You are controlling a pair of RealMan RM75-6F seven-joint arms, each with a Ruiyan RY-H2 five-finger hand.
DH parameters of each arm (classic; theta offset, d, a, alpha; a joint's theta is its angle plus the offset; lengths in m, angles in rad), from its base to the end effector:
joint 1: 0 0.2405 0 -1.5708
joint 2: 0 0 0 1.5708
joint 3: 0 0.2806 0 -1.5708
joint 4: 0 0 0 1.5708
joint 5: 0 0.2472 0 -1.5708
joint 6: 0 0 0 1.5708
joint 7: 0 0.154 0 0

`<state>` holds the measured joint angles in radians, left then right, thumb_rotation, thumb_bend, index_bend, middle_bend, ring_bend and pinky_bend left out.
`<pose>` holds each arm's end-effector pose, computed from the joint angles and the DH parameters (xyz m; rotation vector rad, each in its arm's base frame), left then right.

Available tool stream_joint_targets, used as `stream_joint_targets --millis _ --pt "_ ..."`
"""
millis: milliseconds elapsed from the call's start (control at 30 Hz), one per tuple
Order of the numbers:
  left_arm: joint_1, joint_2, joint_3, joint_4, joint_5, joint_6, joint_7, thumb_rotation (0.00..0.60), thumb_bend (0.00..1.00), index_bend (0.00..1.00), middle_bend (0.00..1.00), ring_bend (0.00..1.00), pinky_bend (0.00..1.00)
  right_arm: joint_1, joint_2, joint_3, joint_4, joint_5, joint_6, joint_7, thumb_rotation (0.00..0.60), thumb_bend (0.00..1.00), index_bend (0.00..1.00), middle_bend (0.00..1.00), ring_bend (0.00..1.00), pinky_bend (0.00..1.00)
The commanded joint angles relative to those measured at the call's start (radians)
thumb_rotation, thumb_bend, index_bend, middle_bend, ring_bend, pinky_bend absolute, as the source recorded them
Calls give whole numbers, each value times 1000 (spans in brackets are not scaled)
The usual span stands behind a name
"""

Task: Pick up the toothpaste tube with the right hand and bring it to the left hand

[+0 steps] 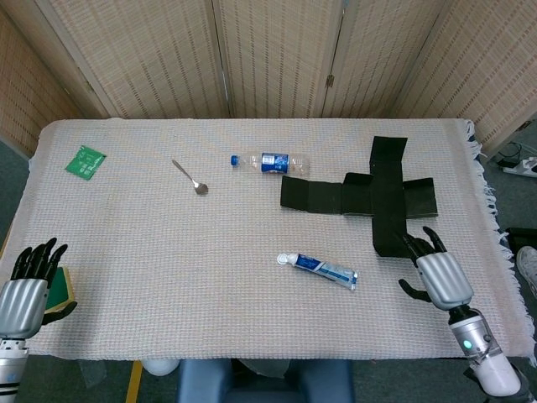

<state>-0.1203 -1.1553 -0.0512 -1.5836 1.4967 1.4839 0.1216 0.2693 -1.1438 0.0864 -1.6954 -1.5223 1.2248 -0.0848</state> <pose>-0.3434 0.2089 0.1260 -1.4348 -0.7955 -0.8471 -0.2880 -0.2557 0.0853 1.6675 -0.9362 0.9310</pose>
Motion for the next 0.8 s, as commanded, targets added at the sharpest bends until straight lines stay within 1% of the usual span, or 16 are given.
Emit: stream_joint_targets --millis 33,200,333,567,800 --pt "5 2 1 0 1 6 -5 600 173 54 0 4 0 73 -34 25 -28 29 -86 -60 600 346 34 209 225 0" --pt "11 5 9 1 7 10 -11 600 173 54 0 6 0 160 -86 44 -38 91 -209 -117 600 346 56 233 223 0" --pt "18 5 8 6 5 21 -21 600 173 54 0 7 0 227 -138 54 -15 138 -295 -148 600 345 56 237 222 0" --pt "22 4 14 16 12 20 -42 600 173 54 0 9 0 318 -223 65 55 240 -410 -179 600 346 57 255 211 0" --pt "25 0 15 31 7 16 -61 600 173 54 0 9 0 387 -289 68 128 322 -481 -195 600 345 57 257 198 0"
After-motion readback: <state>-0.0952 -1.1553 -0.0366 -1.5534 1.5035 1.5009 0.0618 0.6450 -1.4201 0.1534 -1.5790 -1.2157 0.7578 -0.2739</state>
